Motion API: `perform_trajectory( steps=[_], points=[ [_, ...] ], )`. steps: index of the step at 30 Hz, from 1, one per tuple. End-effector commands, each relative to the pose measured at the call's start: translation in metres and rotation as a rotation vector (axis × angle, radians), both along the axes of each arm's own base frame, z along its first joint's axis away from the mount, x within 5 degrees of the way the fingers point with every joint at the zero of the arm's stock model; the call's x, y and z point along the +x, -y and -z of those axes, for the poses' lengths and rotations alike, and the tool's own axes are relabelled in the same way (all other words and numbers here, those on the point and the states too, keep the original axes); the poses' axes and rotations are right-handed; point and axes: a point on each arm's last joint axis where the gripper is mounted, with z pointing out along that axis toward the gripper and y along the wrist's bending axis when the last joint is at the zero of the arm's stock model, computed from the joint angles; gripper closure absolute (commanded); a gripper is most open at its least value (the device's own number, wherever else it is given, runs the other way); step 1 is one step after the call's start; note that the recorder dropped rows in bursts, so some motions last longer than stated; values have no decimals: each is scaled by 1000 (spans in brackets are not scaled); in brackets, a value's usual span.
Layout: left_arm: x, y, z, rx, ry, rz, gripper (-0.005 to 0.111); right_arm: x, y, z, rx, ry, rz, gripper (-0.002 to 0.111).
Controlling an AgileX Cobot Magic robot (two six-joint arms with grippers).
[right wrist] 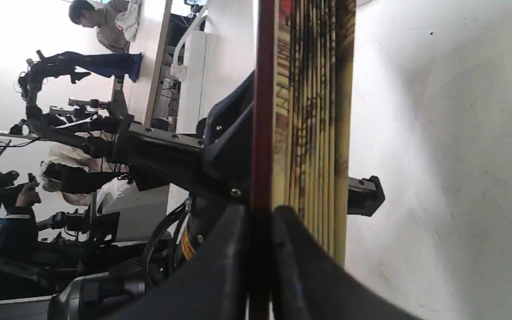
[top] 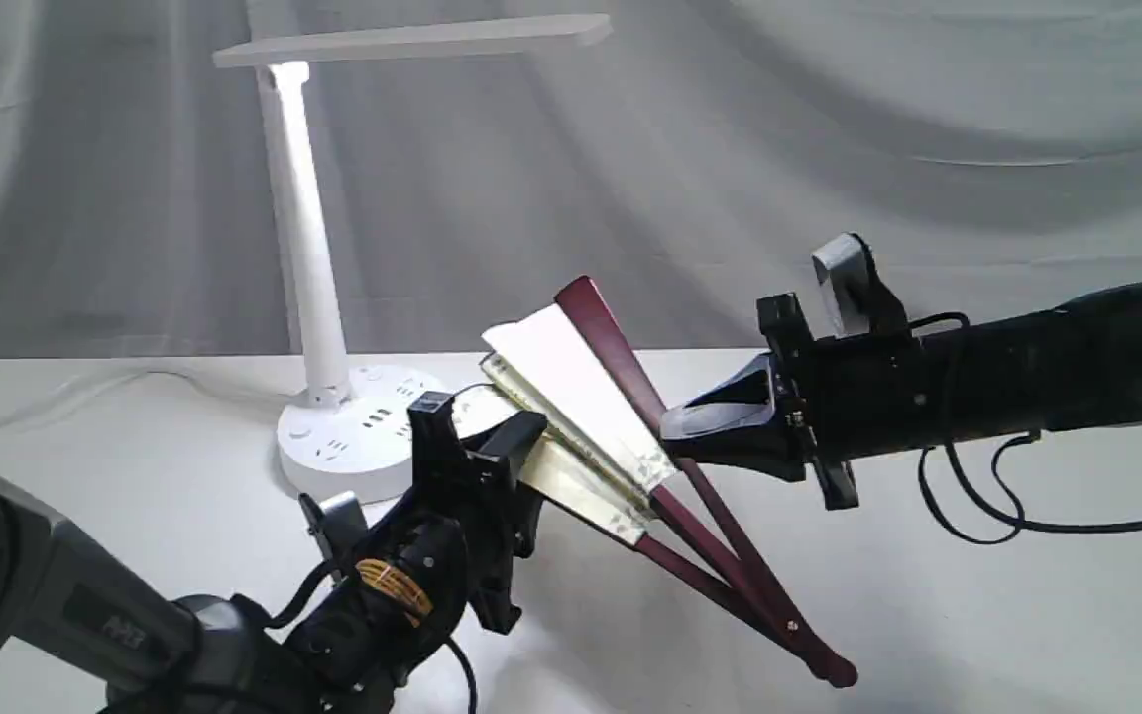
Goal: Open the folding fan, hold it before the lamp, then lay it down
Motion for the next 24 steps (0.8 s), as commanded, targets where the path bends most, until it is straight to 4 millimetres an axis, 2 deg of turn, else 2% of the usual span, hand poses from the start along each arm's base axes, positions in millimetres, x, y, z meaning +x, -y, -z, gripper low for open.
perform_trajectory(
  steps=[1, 4, 9, 11, 19, 24],
  points=[
    [-3, 1, 2, -4, -10, 15, 67, -1, -2, -8, 20, 27, -6, 108],
    [-3, 2, 2, -8, -12, 21, 59, -1, -2, -8, 21, 27, -5, 108],
    [-3, 1, 2, -17, -18, 18, 62, -1, -2, -8, 21, 27, -5, 108],
    [-3, 1, 2, -17, -18, 18, 68, -1, -2, -8, 21, 27, -5, 108],
    [-2, 0, 2, -24, -22, 1, 107, -1, -2, -8, 21, 27, -5, 108],
    [-2, 0, 2, -24, -22, 1, 107, -1, -2, -8, 21, 27, -5, 108]
  ],
)
